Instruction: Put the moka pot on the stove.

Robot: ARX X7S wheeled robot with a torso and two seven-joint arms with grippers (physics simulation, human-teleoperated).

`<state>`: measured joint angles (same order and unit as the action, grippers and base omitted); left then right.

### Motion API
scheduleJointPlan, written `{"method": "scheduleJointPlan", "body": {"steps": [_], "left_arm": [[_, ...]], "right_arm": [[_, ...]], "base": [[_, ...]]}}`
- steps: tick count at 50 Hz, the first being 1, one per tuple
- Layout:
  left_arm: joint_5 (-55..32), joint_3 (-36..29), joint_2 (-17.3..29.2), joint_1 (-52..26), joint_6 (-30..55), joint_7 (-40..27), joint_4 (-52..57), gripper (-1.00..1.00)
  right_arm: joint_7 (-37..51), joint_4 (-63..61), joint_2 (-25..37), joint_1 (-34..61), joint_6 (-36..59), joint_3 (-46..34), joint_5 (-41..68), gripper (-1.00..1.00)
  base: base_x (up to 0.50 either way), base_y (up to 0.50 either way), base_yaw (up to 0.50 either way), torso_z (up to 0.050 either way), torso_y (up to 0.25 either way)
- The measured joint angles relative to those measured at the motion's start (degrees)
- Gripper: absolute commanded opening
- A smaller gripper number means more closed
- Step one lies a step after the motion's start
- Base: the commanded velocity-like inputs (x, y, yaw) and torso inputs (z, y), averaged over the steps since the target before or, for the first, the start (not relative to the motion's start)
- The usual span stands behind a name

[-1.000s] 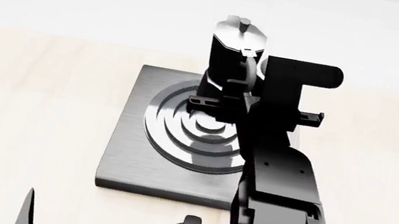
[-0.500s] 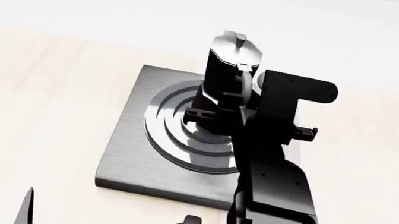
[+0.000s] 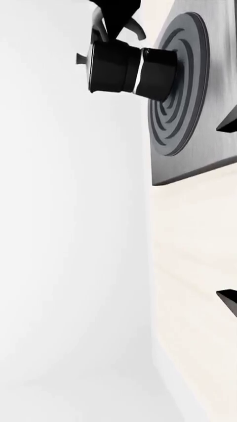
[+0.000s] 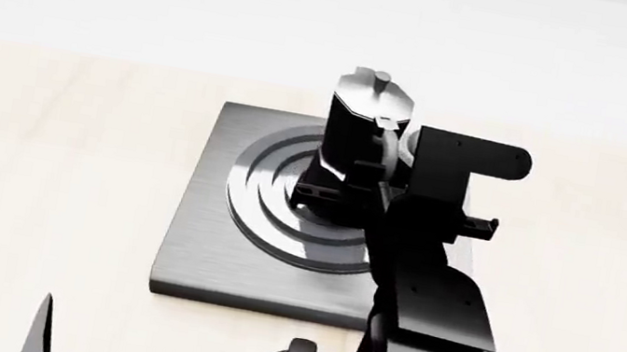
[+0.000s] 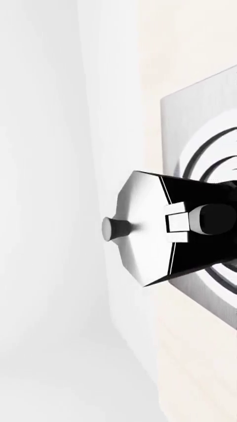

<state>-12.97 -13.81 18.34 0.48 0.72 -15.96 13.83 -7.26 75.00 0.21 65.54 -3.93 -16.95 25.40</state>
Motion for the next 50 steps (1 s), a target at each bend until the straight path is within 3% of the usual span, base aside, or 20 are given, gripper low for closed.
{"method": "scheduleJointPlan", "body": {"steps": [50], "left_arm": [[-0.84, -0.58, 0.83, -0.49, 0.13, -0.54, 0.36, 1.0]], "right_arm": [[1.2, -0.8, 0.16, -0.45, 0.37, -9.12, 6.4, -1.0]], "base": [[0.0, 0.0, 0.0, 0.0, 0.0]]}}
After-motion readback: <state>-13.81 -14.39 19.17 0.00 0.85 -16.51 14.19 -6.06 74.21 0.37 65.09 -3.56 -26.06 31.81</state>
